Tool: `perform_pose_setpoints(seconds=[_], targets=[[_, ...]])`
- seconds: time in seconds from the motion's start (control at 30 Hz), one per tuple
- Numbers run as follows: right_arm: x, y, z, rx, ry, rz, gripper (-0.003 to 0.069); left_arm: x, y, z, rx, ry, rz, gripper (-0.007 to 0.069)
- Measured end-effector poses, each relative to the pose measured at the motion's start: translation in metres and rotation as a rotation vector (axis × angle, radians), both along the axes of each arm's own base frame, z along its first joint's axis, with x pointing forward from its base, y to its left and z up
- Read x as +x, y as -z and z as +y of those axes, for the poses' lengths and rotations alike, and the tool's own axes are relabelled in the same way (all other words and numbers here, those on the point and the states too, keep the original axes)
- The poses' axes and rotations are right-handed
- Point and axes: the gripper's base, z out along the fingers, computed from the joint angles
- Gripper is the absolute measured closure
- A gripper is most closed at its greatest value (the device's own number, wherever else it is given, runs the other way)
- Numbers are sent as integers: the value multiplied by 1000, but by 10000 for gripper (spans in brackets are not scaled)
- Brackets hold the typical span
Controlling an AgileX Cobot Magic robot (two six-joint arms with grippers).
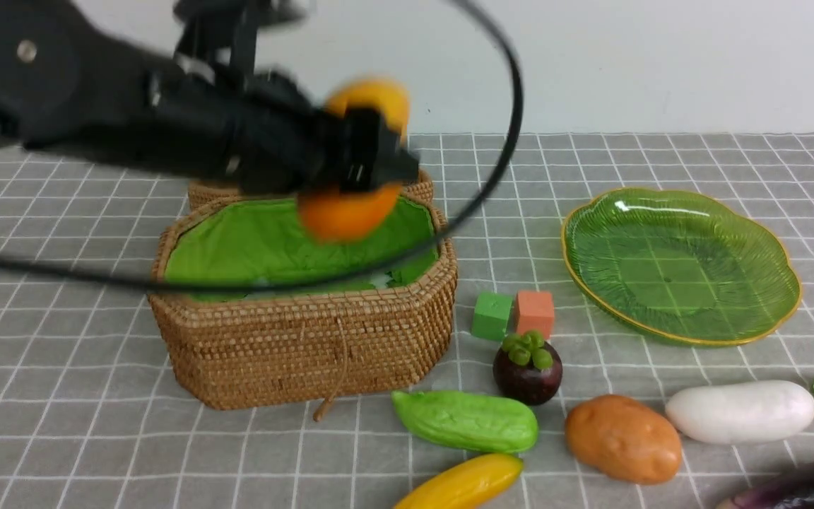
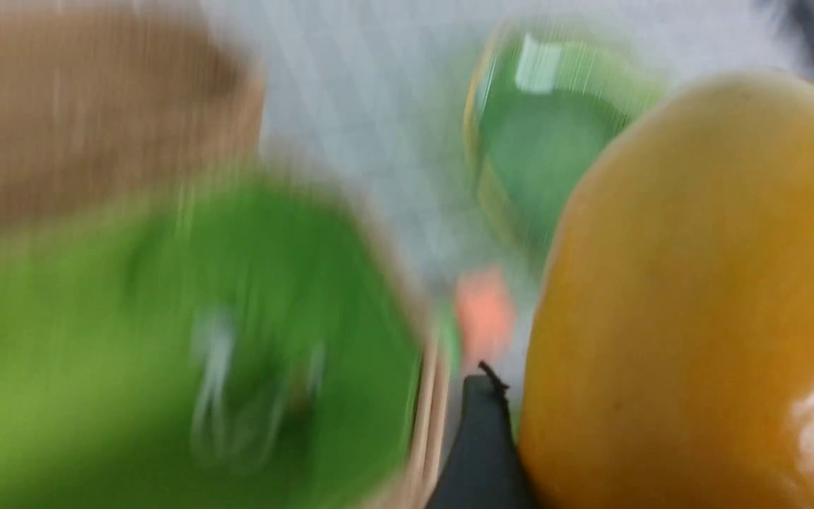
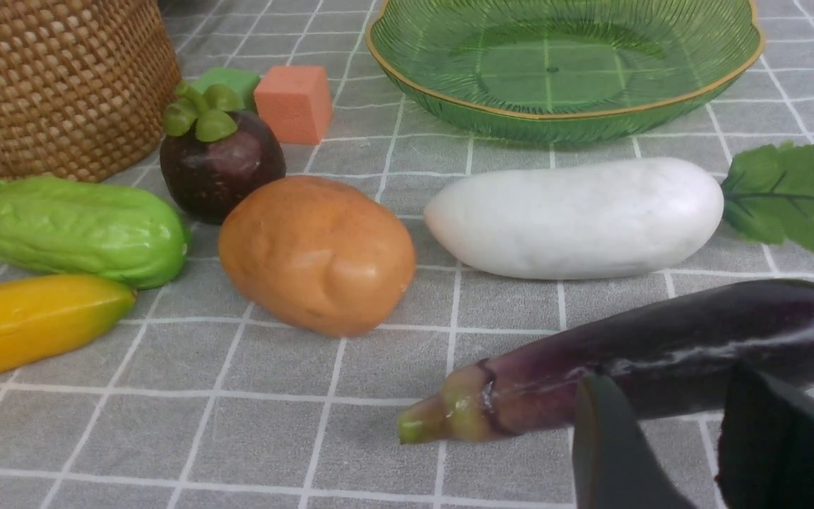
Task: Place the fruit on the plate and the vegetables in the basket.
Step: Grab the mango with your left arm and place it on the right plate
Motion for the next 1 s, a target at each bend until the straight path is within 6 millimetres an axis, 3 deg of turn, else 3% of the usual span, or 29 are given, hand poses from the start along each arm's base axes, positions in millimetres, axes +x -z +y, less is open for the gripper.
perform_pose_setpoints(seconds=[0.1,0.13,0.23,0.33,0.4,0.47,0.63,0.7,0.73,0.83,1.0], targets=[[0,0,0,0,0,0,418,15,-2,-6,-28,-15,-48,92],[0,0,0,0,0,0,418,30,1,-15,-44,-13,-53,92],[0,0,0,0,0,0,418,45,9,-31,-30,18,-54,92],[0,0,0,0,0,0,418,75,31,-72,41,128,-53,92],[0,0,0,0,0,0,418,81,38,-84,41,156,-38,92],[0,0,0,0,0,0,418,95,59,-117,-7,198,27,92],[0,0,0,0,0,0,418,96,98,-170,-90,222,92,92],[0,0,0,0,0,0,418,92,133,-200,-123,198,114,92],[0,0,0,0,0,0,418,92,132,-201,-127,196,111,92],[0,0,0,0,0,0,418,91,166,-217,-141,154,139,92],[0,0,0,0,0,0,418,99,197,-219,-140,95,160,92]])
